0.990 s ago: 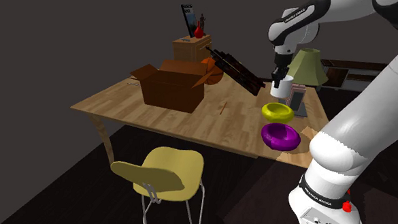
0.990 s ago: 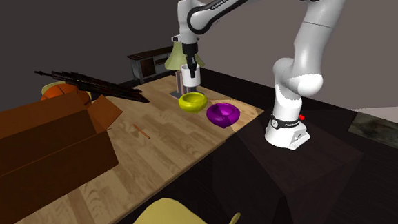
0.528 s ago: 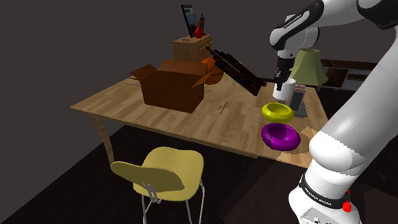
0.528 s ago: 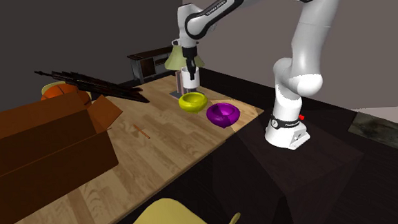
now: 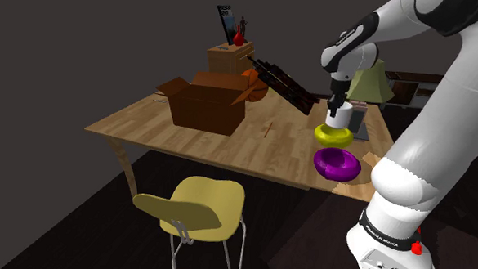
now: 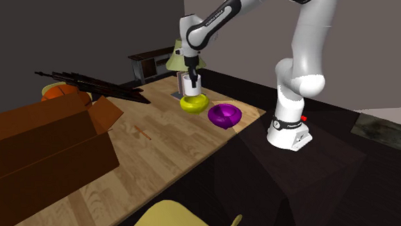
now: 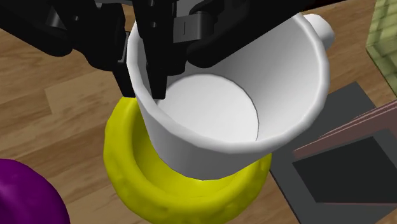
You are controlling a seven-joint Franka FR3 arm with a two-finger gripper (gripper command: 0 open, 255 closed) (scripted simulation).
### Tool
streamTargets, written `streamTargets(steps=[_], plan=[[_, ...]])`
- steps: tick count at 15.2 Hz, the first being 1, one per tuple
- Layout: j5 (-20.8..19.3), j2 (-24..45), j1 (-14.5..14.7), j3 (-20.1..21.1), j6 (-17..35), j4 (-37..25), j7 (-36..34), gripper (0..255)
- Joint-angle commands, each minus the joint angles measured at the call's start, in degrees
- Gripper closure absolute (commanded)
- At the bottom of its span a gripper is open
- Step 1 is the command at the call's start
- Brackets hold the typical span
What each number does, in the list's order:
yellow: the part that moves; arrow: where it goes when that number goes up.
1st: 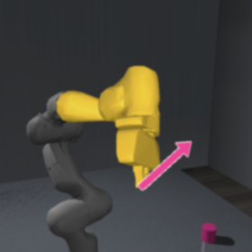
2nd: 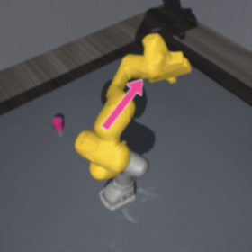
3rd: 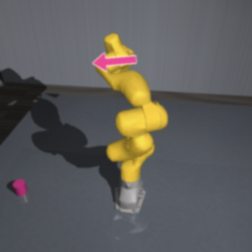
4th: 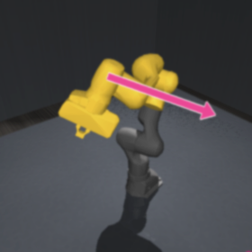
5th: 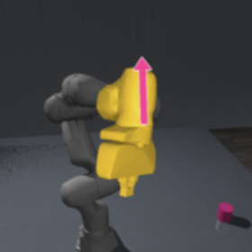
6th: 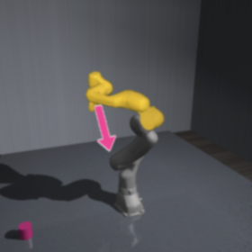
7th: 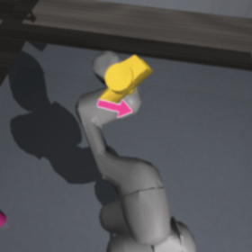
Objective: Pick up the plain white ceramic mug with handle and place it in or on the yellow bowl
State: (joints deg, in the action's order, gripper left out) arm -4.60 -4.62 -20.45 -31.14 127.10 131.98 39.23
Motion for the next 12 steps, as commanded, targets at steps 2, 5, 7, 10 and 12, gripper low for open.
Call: streamTargets(steps=[2,5,7,10,12], plan=[[0.8,1.5,0.0,-0.2,2.6,1.2,0.7,255],[1.5,2.6,0.0,-0.3,4.1,1.8,1.1,255],[1.5,2.6,0.0,-0.3,4.1,1.8,1.1,255],[1.5,2.6,0.0,-0.3,4.1,1.8,1.1,255],[1.5,2.6,0.0,-0.3,4.1,1.8,1.1,255]])
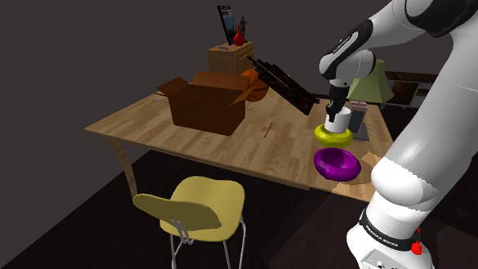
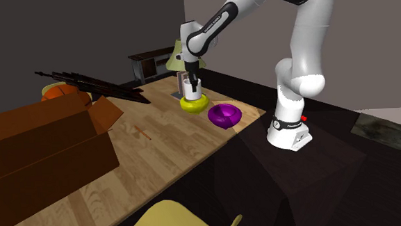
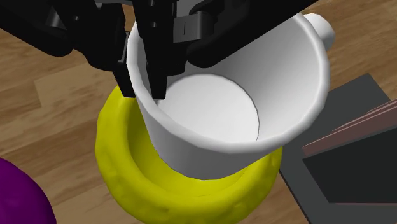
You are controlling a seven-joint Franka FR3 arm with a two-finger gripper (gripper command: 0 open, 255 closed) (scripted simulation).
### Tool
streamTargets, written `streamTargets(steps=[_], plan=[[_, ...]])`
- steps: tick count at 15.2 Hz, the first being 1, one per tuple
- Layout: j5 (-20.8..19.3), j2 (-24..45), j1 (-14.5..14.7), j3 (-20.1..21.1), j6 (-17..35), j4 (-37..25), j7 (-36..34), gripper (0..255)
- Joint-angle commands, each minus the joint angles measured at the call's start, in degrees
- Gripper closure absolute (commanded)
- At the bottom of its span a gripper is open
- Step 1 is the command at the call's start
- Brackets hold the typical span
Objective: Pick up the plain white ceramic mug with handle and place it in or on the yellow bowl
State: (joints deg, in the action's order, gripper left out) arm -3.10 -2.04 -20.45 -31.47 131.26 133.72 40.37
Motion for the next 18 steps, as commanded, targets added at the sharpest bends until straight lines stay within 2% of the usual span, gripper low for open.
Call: streamTargets(steps=[1,6,10,18], plan=[[0.0,0.1,0.0,0.0,0.0,0.0,0.0,0],[0.0,0.0,0.0,0.0,0.0,0.1,0.0,0],[-2.5,-4.5,0.1,0.6,-7.6,-3.5,-1.9,0],[-2.5,-4.5,0.0,0.6,-7.6,-3.5,-1.9,0]])
